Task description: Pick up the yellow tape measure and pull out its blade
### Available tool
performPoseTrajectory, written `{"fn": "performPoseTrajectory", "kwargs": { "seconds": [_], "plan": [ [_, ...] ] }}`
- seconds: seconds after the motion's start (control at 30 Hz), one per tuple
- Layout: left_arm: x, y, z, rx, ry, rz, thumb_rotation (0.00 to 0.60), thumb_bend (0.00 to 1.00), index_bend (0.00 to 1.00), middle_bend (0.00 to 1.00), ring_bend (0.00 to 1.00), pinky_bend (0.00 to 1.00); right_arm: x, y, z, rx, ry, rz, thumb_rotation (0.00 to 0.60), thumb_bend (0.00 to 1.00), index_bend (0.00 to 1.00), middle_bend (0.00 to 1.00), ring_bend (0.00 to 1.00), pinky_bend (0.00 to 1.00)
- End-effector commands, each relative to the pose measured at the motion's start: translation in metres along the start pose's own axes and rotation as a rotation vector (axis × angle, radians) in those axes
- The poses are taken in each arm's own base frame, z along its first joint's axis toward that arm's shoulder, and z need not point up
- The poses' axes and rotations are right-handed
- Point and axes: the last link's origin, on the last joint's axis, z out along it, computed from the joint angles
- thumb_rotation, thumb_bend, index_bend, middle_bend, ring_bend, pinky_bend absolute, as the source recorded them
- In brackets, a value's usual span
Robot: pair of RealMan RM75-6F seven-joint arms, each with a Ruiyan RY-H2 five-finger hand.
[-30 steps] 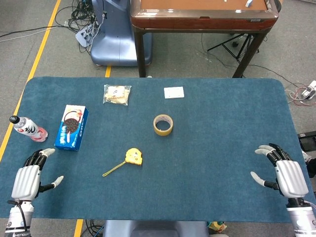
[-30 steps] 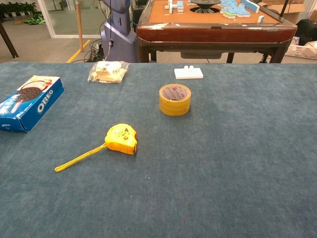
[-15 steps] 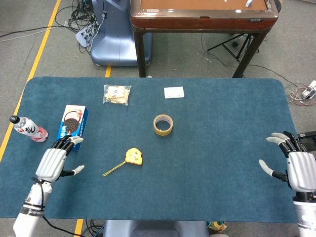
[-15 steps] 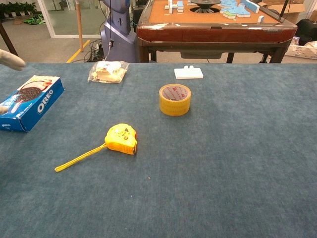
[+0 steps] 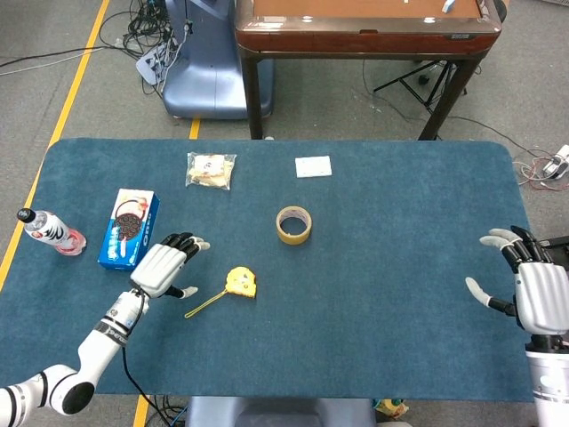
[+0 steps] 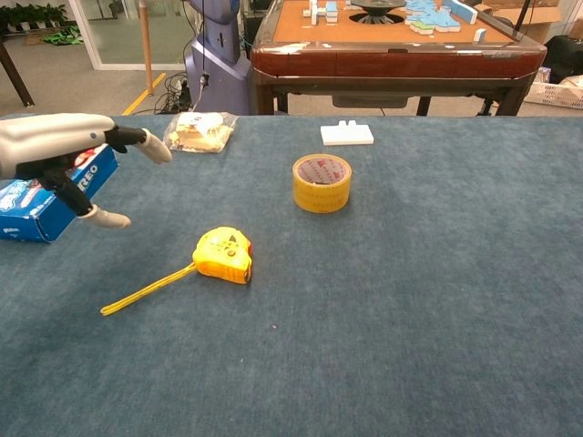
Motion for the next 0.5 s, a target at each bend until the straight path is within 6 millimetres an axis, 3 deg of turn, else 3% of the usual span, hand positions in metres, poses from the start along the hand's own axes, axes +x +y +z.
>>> {"fn": "performPoseTrajectory", "kwargs": {
  "seconds": [0.03,0.5],
  "plan": [
    [-0.009,0.014,0.017,-0.012,-0.051,0.019,0.6,0.17,0.19,0.19,0.09,0.11,-0.002,0.002,0.001,-0.004,-0.007,0.001,0.6,0.28,0.32,0.26,0.14,0.22],
    [-0.04,0.057,0.04,-0.001,-0.101,0.111,0.6,0.17,0.18,0.19,0.09,0.11,-0.004,0.014,-0.001,-0.028,-0.019,0.007,0.6,0.28,0.32,0.26,0.14,0.22]
  ]
}}
